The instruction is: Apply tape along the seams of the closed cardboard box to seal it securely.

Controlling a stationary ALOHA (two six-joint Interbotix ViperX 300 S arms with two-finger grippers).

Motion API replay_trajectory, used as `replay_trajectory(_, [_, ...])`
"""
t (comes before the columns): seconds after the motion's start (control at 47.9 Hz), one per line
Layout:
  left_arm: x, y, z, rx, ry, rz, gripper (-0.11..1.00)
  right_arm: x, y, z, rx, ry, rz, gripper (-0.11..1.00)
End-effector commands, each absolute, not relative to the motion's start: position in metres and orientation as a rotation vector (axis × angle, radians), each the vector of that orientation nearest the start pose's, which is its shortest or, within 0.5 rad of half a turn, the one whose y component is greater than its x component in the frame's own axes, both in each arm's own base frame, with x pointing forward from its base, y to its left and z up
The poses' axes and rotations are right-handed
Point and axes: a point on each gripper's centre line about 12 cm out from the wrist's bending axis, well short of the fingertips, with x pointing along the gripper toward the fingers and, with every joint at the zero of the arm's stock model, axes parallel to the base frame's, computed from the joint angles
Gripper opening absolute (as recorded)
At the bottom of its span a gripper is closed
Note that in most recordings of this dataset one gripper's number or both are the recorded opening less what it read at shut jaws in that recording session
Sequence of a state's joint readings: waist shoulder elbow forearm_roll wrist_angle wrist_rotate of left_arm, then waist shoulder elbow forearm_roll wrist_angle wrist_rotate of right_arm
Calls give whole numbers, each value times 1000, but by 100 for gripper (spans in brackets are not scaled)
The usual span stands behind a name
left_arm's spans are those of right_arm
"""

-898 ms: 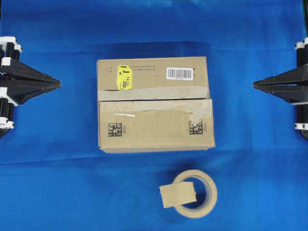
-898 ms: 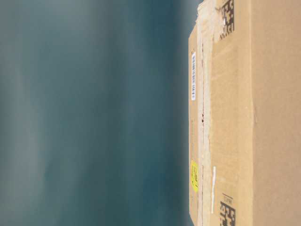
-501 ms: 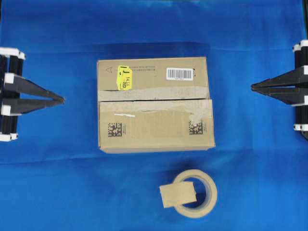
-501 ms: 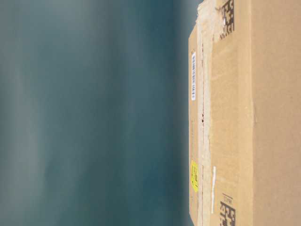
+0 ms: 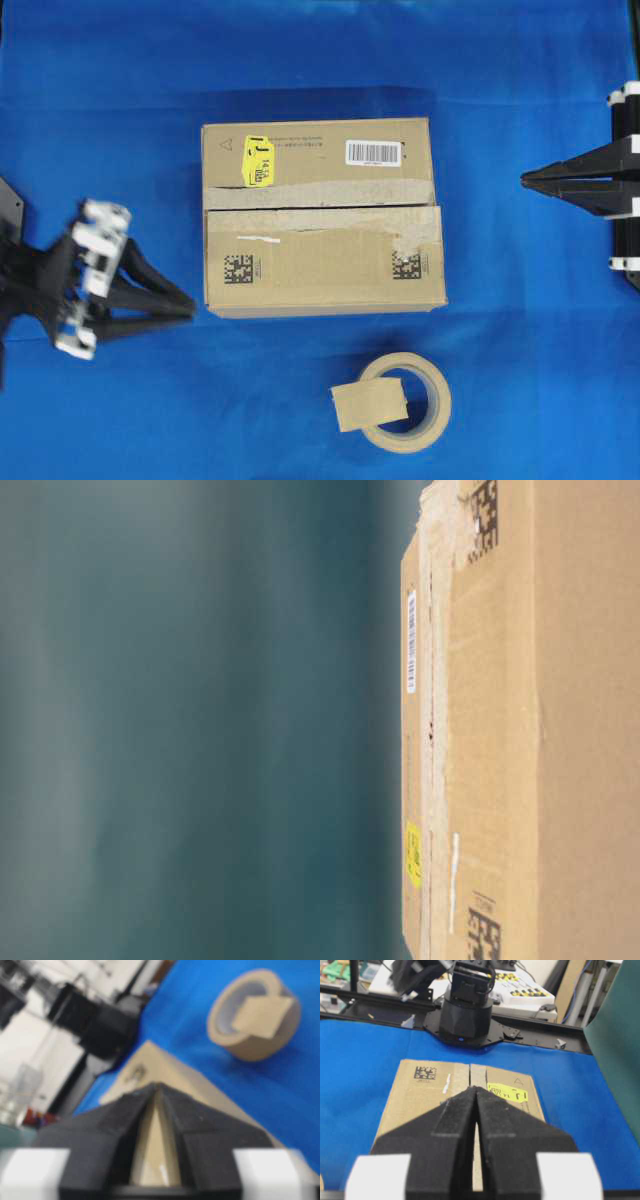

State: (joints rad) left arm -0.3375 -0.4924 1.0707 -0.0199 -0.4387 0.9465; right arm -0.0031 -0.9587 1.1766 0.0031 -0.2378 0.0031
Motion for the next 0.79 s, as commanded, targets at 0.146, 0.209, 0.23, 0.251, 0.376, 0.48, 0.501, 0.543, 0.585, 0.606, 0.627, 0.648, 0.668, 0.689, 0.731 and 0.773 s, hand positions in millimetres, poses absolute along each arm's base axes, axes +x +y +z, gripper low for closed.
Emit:
replay_trajectory(0.146, [309, -120, 216, 1061, 30, -453, 73, 202, -1, 296, -18, -49, -5, 0])
replay_trajectory(0.209, [322, -125, 206, 1103, 49, -471, 69, 203, -1, 295, -28, -46, -3, 0])
replay_trajectory(0.23, [327, -128, 203, 1119, 52, -480, 66, 203, -1, 295, -29, -46, -3, 0])
replay_trajectory(0.251, [331, -130, 200, 1134, 54, -485, 65, 203, -1, 295, -34, -46, -2, 0])
replay_trajectory(0.376, [356, -145, 186, 1235, 51, -522, 64, 203, 0, 297, -48, -64, 1, 0])
replay_trajectory(0.48, [374, -154, 175, 1308, 45, -541, 63, 203, 0, 298, -59, -77, 4, 0])
replay_trajectory(0.501, [377, -155, 173, 1322, 44, -544, 63, 203, 0, 298, -60, -77, 4, 0])
replay_trajectory(0.543, [383, -157, 168, 1345, 46, -551, 63, 203, 1, 298, -66, -77, 6, 0])
replay_trajectory(0.585, [388, -160, 163, 1366, 46, -557, 64, 203, 1, 298, -69, -77, 7, 0])
replay_trajectory(0.606, [391, -161, 161, 1376, 45, -560, 63, 203, 1, 297, -69, -75, 7, 0])
replay_trajectory(0.627, [395, -162, 157, 1390, 46, -564, 63, 203, 1, 298, -69, -77, 7, 0])
replay_trajectory(0.648, [397, -163, 155, 1398, 47, -566, 63, 203, 1, 298, -69, -77, 7, 0])
replay_trajectory(0.668, [400, -163, 154, 1403, 48, -566, 63, 203, 1, 298, -69, -77, 7, 0])
replay_trajectory(0.689, [403, -163, 152, 1407, 49, -566, 63, 203, 1, 298, -69, -77, 7, 0])
replay_trajectory(0.731, [407, -164, 148, 1413, 55, -568, 64, 203, 1, 297, -69, -75, 8, 0])
replay_trajectory(0.773, [411, -164, 145, 1420, 61, -571, 63, 204, 1, 297, -69, -75, 10, 0])
